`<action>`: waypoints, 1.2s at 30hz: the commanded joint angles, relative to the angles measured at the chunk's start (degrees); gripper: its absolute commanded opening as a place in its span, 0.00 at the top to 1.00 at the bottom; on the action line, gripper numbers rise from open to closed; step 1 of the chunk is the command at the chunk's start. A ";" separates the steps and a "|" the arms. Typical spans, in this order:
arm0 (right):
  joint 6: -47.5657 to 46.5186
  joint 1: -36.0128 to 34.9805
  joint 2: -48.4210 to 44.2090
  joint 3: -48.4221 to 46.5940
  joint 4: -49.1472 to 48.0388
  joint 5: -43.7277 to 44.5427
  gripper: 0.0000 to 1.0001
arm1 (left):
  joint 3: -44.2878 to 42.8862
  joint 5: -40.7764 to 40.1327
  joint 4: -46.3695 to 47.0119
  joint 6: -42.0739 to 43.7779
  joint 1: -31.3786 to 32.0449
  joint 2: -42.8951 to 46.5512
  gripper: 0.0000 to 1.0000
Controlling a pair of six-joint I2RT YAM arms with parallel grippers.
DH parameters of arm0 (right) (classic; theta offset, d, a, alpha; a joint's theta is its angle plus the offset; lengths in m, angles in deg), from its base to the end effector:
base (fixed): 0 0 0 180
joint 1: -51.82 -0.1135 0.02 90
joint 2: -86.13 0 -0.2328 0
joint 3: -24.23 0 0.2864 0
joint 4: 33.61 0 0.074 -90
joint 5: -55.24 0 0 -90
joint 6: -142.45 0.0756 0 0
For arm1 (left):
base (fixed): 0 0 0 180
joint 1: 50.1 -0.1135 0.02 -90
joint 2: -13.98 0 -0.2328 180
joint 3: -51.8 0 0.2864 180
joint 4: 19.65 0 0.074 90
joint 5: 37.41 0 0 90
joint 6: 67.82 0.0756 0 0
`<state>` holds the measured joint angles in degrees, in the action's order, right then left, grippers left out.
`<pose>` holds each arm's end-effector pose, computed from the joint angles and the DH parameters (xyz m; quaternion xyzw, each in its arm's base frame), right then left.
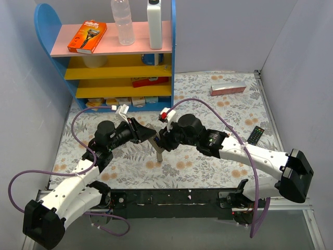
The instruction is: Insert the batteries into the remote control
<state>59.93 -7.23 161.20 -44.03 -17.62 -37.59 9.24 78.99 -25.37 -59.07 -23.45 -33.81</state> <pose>0.1934 0.3297 0.2465 -0.3745 0.7438 0.3206 0.4513 0.2423 -0.1592 0.2329 -0.2153 0.7340 -0.6046 0.2222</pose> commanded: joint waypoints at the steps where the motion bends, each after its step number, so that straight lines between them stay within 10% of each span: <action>1: 0.60 -0.10 0.34 -2.37 -2.23 1.34 0.52 | -0.04 1.29 2.42 -0.31 0.15 0.94 1.00; 12: 0.60 -0.10 2.01 -3.34 0.14 6.44 0.82 | -0.39 0.33 1.54 -0.13 0.06 0.59 1.00; 23: -2.03 -0.02 2.98 -6.50 1.18 -2.44 0.33 | 2.15 -11.27 -7.93 -3.64 -0.02 0.42 1.00; 36: -7.31 9.29 6.31 -2.73 5.68 -2.35 0.41 | 14.90 -15.58 -4.70 -6.99 -0.11 7.09 1.00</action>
<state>54.82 -1.70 165.29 -47.98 -13.59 -39.03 22.49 65.15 -33.44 -64.87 -23.51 -30.53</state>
